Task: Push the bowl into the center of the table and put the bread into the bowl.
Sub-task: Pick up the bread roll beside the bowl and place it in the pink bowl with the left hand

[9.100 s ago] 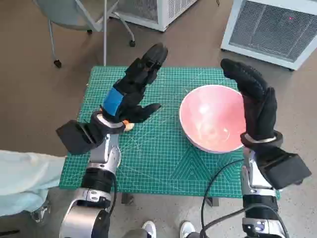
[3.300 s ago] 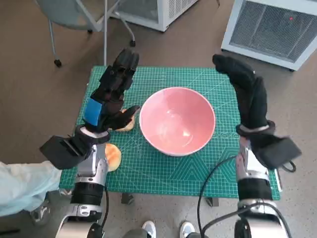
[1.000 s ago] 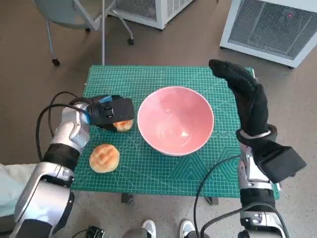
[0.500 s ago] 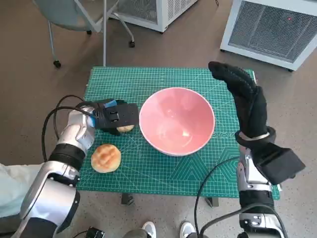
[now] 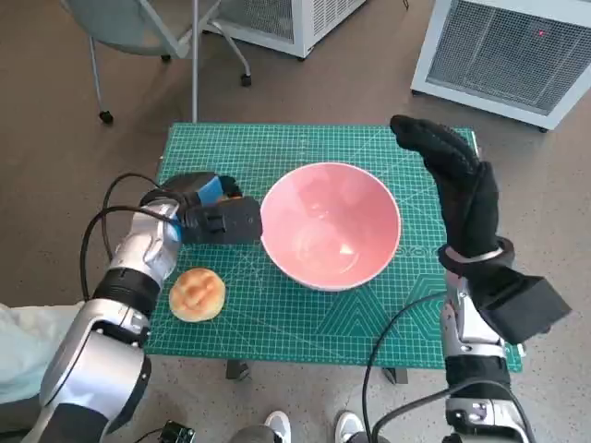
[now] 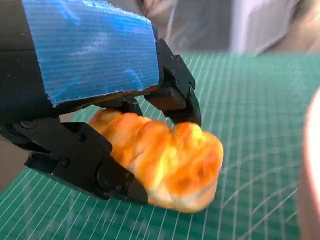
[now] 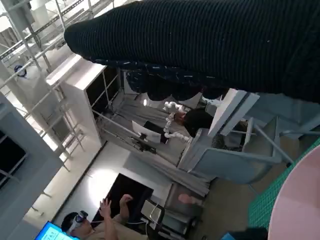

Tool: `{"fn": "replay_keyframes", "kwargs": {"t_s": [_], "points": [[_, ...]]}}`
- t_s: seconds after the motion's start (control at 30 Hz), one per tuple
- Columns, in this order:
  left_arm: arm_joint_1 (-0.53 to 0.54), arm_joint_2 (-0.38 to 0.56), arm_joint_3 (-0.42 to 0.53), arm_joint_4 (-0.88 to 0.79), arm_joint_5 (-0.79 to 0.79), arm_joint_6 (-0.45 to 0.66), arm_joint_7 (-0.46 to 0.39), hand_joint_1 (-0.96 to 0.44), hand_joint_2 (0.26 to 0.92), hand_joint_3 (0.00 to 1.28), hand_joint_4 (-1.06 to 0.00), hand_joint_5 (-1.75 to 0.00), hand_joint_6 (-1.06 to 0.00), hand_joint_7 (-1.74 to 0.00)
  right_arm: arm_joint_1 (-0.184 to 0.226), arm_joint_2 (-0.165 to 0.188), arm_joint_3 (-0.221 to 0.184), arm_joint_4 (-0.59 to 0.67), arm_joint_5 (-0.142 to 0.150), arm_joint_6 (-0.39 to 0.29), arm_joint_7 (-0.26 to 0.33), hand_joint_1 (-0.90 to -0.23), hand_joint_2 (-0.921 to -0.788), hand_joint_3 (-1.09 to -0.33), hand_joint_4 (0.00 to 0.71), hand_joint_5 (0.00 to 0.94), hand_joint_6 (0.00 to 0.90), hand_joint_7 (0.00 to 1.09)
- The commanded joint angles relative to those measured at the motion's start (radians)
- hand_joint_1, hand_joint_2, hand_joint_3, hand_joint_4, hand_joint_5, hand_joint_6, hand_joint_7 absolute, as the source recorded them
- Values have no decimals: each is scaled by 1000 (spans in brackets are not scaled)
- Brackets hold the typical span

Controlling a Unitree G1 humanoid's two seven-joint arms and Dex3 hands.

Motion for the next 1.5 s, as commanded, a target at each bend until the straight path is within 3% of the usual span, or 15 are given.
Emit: {"fn": "replay_keyframes", "kwargs": {"t_s": [0.03, 0.37, 0.67, 1.07, 1.5], "points": [[61, 78, 54, -224, -23, -49, 31, 4, 881, 52, -784, -1134, -745, -968, 30, 6, 3, -10, 15, 22, 9, -764, -921, -800, 119, 0, -1, 478], [232, 139, 224, -763, -72, -48, 53, 2, 880, 37, -839, -942, -722, -1126, 33, 5, 4, -14, 24, 30, 14, -764, -921, -800, 119, 0, -1, 481], [289, 69, 256, -984, -46, -60, 91, 1, 886, 25, -863, -961, -702, -1099, 37, 7, 7, -17, 28, 34, 17, -767, -921, -799, 118, 0, -1, 485], [246, -9, 131, -1013, 14, -56, -48, 1, 899, 19, -833, -1023, -684, -1091, 51, 8, 10, -32, 32, 36, 23, -766, -921, -798, 117, 0, -1, 484], [186, -112, 22, -736, 62, -141, -23, 1, 900, 16, -826, -1030, -692, -1087, 76, 2, 2, -48, 10, 20, 9, -767, -921, -800, 117, 1, -1, 484]]}}
